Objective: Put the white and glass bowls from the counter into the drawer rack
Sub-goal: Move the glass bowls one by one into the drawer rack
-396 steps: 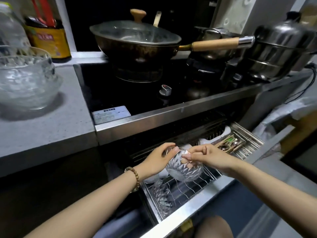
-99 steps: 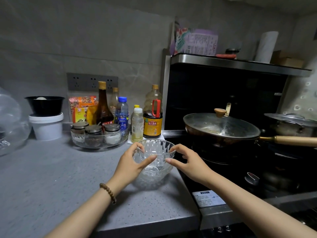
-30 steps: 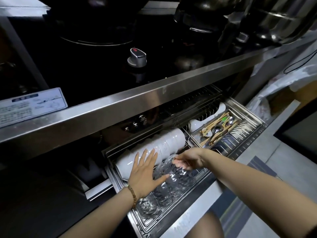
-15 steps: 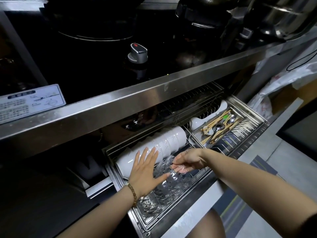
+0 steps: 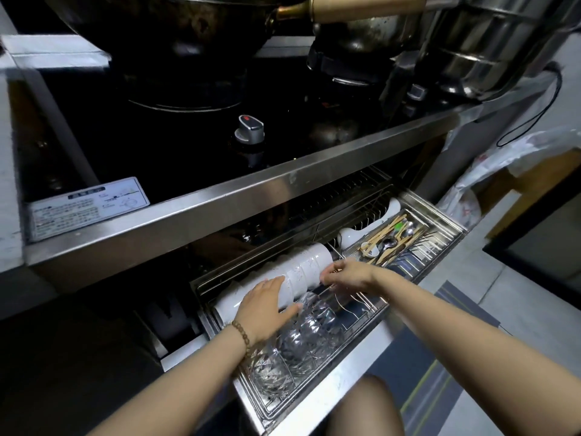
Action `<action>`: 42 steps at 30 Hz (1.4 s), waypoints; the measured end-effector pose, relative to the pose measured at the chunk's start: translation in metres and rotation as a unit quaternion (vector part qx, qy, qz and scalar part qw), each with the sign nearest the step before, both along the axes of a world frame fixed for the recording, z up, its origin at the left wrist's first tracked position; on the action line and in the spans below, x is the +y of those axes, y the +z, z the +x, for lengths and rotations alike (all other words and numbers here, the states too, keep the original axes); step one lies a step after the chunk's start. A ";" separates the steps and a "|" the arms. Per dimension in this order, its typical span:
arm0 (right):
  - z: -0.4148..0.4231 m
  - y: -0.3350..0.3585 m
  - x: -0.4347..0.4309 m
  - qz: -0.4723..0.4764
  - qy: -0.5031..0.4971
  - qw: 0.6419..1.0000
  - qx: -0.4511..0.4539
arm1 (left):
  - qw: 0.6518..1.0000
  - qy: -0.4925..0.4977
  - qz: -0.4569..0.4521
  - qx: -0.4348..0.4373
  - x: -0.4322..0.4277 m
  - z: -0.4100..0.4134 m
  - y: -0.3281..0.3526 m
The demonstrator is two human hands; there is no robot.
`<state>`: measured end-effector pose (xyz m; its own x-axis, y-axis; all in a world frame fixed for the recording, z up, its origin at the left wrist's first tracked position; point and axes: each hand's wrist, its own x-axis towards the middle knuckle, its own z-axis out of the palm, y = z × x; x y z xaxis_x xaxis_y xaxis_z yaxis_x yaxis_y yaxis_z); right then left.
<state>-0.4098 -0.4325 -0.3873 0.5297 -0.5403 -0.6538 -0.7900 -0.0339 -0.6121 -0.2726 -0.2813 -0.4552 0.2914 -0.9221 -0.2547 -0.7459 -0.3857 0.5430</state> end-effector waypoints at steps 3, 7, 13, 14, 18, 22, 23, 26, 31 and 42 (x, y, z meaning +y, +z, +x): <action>-0.010 0.036 0.013 -0.049 -0.046 0.992 -0.103 | 0.996 0.038 -0.048 0.068 0.004 0.002 0.031; -0.025 0.084 0.037 -0.071 -0.115 0.966 -0.219 | 0.988 0.024 -0.132 0.075 0.014 0.004 0.080; -0.025 0.144 0.073 -0.172 -0.103 0.926 -0.319 | 0.966 -0.007 -0.257 0.040 0.038 0.011 0.173; -0.021 0.155 0.079 -0.192 -0.092 0.919 -0.333 | 0.960 -0.018 -0.277 0.023 0.045 0.014 0.190; 0.006 0.194 0.106 -0.269 -0.022 0.893 -0.361 | 0.937 -0.022 -0.344 -0.054 0.080 0.037 0.255; 0.051 0.220 0.132 -0.318 0.058 0.873 -0.365 | 0.915 0.009 -0.381 -0.132 0.128 0.076 0.300; 0.063 0.224 0.139 -0.322 0.073 0.871 -0.363 | 0.911 0.024 -0.383 -0.149 0.141 0.088 0.308; 0.101 0.235 0.159 -0.324 0.113 0.868 -0.359 | 0.908 0.068 -0.372 -0.179 0.178 0.123 0.321; 0.163 0.245 0.195 -0.321 0.174 0.853 -0.374 | 0.907 0.141 -0.340 -0.205 0.230 0.178 0.320; 0.263 0.232 0.253 -0.268 0.239 0.854 -0.376 | 0.917 0.268 -0.272 -0.116 0.292 0.253 0.279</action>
